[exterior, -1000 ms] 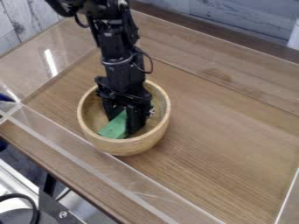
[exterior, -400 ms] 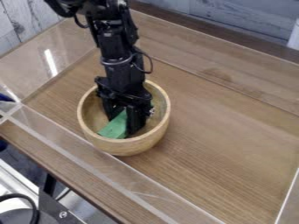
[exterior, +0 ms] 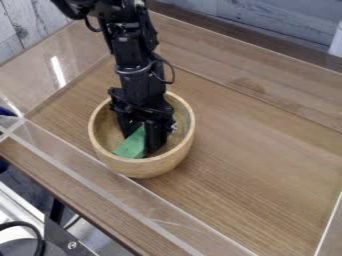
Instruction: Remove the green block from inside the brown bowl and put it on the table
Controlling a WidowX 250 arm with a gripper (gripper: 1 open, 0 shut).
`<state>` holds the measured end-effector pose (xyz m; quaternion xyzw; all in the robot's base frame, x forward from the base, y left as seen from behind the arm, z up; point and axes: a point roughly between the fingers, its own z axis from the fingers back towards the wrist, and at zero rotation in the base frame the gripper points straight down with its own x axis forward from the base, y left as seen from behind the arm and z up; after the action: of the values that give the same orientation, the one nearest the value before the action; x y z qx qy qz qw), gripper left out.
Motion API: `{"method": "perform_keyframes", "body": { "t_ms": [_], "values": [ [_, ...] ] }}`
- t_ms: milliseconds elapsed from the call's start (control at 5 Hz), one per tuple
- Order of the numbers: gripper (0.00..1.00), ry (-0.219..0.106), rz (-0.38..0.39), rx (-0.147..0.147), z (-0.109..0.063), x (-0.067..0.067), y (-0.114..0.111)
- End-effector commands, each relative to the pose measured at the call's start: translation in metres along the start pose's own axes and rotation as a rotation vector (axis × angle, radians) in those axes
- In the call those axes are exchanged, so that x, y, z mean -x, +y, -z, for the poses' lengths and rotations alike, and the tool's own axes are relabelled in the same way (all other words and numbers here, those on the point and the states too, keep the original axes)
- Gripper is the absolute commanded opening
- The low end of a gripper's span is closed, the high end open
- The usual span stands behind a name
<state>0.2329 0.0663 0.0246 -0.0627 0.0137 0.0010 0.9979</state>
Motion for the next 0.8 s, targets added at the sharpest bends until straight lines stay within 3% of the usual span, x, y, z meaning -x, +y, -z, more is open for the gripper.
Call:
{"method": "perform_keyframes", "body": {
  "t_ms": [0, 600],
  "values": [
    [0.00, -0.006, -0.032, -0.001, -0.004, 0.000, 0.004],
    [0.00, -0.015, -0.041, 0.007, -0.016, -0.001, 0.001]
  ]
}}
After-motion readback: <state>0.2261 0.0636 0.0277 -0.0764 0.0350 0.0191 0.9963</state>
